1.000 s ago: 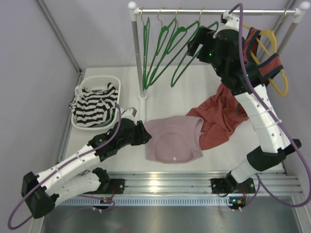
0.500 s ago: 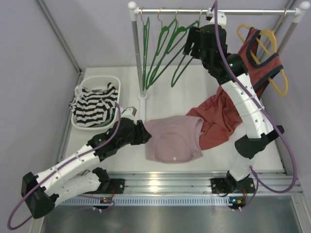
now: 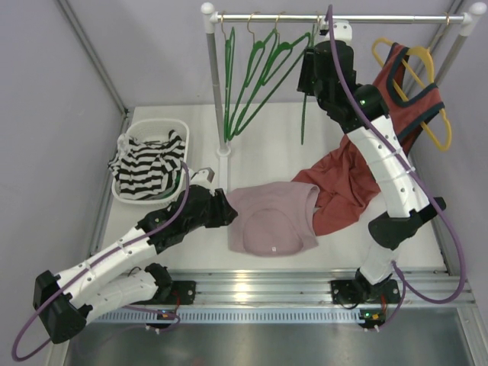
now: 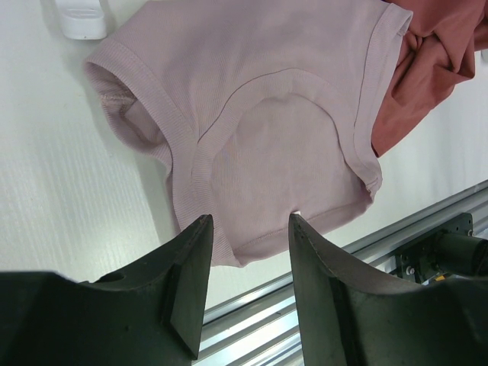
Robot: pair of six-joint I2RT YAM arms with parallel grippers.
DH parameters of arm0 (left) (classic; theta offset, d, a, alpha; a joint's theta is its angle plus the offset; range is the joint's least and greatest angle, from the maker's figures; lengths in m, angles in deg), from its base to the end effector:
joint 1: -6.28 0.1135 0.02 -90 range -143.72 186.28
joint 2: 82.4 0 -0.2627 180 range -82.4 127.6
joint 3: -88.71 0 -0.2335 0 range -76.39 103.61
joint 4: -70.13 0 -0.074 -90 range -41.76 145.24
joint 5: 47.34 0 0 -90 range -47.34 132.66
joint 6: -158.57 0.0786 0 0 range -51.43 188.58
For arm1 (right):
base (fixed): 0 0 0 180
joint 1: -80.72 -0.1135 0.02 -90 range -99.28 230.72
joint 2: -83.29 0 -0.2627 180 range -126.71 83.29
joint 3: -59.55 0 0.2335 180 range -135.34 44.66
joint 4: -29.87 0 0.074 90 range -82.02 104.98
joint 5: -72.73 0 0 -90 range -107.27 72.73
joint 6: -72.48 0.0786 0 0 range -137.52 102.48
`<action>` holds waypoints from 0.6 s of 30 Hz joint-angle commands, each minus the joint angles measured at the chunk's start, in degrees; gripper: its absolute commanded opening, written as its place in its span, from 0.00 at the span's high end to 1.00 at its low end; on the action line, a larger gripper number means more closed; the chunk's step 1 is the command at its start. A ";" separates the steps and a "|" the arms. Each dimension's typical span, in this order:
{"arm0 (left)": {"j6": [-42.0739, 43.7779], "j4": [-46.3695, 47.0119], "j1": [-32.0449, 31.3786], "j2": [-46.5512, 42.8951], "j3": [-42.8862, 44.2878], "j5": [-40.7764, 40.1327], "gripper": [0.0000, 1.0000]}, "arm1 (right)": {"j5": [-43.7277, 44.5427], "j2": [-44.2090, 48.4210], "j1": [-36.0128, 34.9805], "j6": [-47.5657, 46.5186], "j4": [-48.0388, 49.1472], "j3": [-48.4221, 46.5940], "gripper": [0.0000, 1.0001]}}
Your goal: Place the tank top on the hanger
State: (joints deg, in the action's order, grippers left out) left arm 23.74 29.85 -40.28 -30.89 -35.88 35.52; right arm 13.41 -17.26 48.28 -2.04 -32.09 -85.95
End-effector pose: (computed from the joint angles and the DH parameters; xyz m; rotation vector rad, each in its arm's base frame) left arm 0.1527 -0.1471 0.2448 -0.0378 2.3036 -0.7324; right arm 0.3327 0.1640 0.4953 0.0953 1.8235 0.0890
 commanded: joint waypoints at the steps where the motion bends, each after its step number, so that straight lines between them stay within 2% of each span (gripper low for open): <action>1: 0.98 1.13 -0.10 -0.18 1.85 -0.16 0.51 | 1.58 1.24 0.54 -2.82 -0.83 -1.58 0.56; 18: 0.81 1.39 -0.10 -0.44 1.41 -0.16 0.51 | 0.09 -0.78 0.89 -6.61 -0.92 -3.34 0.73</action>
State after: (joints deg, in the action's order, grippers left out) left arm 23.74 29.88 -40.28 -30.89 -35.88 35.52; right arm 13.58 -17.66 48.30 -7.15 -33.00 -86.69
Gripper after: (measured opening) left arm 0.491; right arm 0.281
